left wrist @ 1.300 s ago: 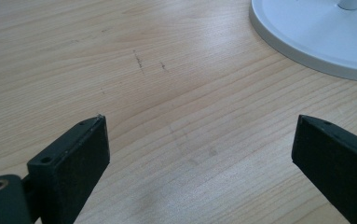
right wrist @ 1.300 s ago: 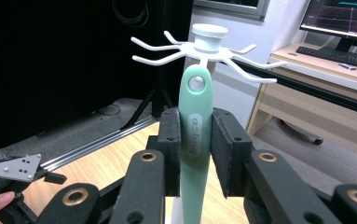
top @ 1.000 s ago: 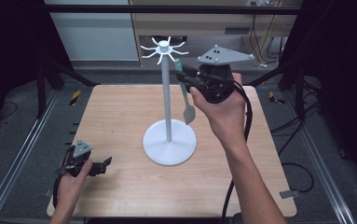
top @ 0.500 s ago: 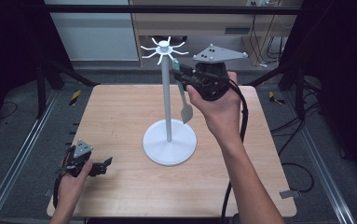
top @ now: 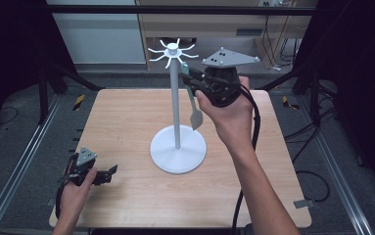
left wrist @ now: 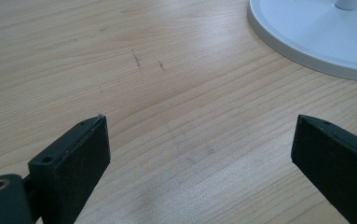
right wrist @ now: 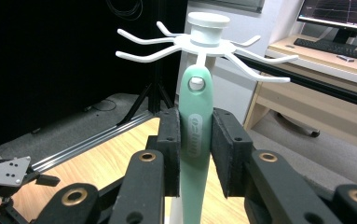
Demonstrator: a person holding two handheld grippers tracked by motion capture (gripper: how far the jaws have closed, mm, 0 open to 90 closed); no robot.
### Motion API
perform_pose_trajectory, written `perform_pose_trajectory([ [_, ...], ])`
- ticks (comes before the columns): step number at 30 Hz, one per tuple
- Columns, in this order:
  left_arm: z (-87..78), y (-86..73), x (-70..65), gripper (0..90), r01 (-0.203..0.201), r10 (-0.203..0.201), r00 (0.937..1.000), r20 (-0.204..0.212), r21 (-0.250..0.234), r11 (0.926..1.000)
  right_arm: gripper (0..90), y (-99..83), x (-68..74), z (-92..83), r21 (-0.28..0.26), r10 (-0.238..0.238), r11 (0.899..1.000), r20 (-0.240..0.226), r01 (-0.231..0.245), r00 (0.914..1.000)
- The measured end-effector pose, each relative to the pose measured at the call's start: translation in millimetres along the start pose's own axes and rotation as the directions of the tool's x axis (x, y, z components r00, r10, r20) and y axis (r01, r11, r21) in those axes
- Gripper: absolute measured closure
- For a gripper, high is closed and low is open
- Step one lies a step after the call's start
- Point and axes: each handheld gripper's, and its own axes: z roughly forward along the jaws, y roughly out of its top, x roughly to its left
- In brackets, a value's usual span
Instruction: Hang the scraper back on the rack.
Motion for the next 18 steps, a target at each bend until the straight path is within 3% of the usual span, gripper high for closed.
perform_pose_trajectory([
  [18, -0.7, 0.1, 0.6, 4.1, 0.005, -0.005, 1.0, 0.002, -0.004, 1.0, 71.7, -3.5, 0.8, -8.2, -0.007, 0.022, 1.0, -0.016, -0.022, 0.9996],
])
